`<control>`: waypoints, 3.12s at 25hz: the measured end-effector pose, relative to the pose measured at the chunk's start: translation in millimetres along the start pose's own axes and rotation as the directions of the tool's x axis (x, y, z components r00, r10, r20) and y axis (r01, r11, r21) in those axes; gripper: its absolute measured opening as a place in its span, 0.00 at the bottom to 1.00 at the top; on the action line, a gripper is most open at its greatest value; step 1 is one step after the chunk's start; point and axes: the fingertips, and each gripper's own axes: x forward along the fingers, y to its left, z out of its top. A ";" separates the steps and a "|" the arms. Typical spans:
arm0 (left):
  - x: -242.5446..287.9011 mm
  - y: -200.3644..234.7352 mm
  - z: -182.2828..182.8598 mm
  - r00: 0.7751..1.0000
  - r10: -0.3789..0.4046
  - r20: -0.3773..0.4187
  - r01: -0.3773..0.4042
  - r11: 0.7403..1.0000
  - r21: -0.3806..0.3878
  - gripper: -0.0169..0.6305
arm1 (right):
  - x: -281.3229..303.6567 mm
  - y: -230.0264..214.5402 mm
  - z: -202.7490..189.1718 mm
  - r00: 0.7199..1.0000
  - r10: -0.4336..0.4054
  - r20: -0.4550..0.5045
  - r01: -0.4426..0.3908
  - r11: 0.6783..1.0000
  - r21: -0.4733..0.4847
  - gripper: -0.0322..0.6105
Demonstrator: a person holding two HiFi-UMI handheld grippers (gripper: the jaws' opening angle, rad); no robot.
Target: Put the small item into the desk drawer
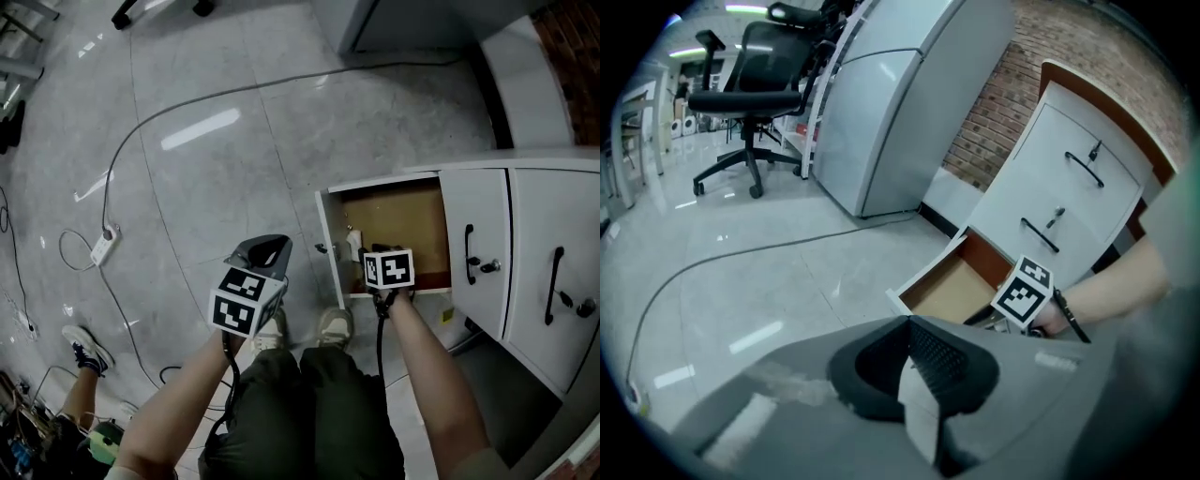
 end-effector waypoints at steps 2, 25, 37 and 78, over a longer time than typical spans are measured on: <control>-21.3 -9.6 10.4 1.000 0.006 0.001 -0.006 1.000 0.009 0.03 | -29.4 8.4 3.3 1.000 0.003 0.019 -0.003 1.000 0.011 0.24; -282.9 -149.2 151.4 0.991 0.026 0.127 -0.067 0.942 0.330 0.03 | -489.0 135.7 85.2 0.870 0.058 0.489 0.016 0.989 -0.145 0.08; -445.0 -203.4 298.5 0.946 0.004 0.324 -0.153 0.886 0.438 0.03 | -706.1 218.5 110.6 0.693 0.099 0.715 -0.030 0.994 -0.109 0.06; -752.9 -401.7 400.5 0.710 -0.159 0.686 -0.295 0.818 0.494 0.03 | -1060.4 375.1 56.2 0.201 0.295 0.934 0.223 0.915 -0.337 0.05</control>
